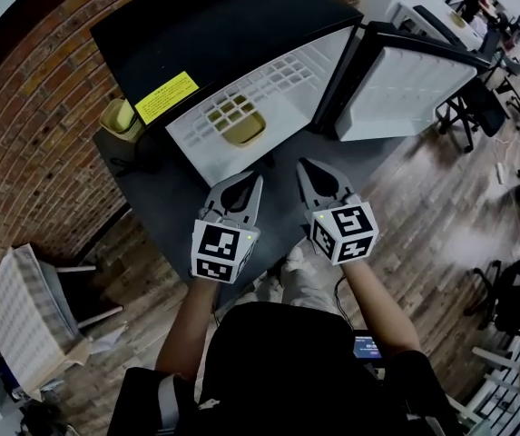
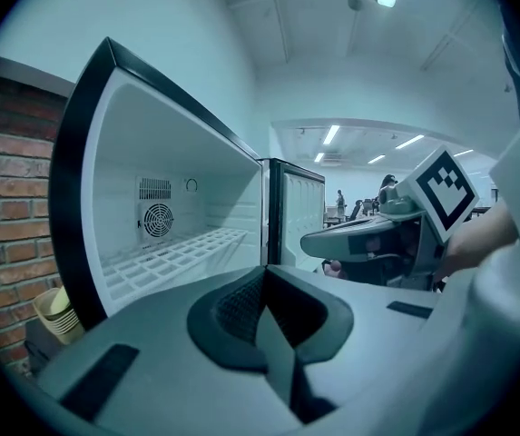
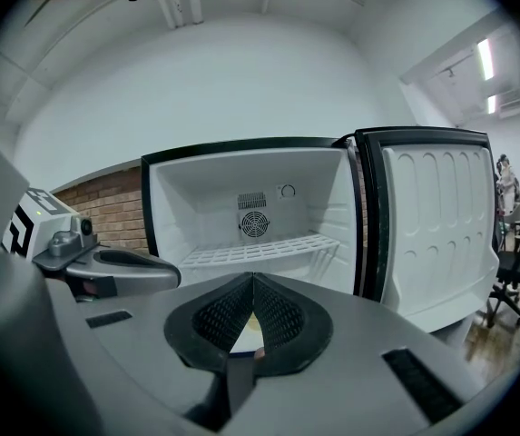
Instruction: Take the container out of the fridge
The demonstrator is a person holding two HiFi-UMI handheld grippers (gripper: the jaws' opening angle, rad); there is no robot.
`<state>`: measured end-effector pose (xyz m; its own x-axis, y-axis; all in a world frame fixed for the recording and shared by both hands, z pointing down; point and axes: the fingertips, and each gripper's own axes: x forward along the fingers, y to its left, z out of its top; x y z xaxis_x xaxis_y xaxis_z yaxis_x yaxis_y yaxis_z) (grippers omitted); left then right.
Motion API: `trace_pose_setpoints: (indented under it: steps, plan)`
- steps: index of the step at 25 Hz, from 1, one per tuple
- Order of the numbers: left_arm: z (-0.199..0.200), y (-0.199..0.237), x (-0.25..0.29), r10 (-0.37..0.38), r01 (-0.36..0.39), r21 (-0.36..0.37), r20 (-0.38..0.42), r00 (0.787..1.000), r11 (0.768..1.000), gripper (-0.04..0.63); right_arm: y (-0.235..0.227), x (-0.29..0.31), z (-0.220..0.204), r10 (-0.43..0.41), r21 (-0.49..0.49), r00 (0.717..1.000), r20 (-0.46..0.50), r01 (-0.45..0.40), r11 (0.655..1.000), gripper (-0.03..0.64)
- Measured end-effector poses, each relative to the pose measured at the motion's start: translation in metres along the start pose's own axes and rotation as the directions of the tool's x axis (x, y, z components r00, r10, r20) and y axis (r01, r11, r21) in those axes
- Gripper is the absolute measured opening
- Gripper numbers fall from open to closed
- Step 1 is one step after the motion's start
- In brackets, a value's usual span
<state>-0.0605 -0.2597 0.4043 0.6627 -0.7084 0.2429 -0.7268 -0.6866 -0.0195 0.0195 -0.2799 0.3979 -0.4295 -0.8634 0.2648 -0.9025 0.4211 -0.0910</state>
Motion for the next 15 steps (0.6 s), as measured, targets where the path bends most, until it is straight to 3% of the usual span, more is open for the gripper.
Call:
trace_pose_setpoints:
  steps: [4, 15]
  plan:
    - [-0.005, -0.002, 0.020, -0.016, 0.016, 0.028, -0.025, 1.000, 0.999, 0.014, -0.011, 0.006, -0.005, 0.004, 0.001, 1.000, -0.015, -0.004, 1.000, 0.040]
    - [-0.032, 0.013, 0.072, 0.002, -0.006, -0.042, -0.091, 0.996, 0.999, 0.014, -0.048, 0.049, -0.017, 0.066, 0.017, 0.996, -0.065, -0.065, 0.998, 0.040]
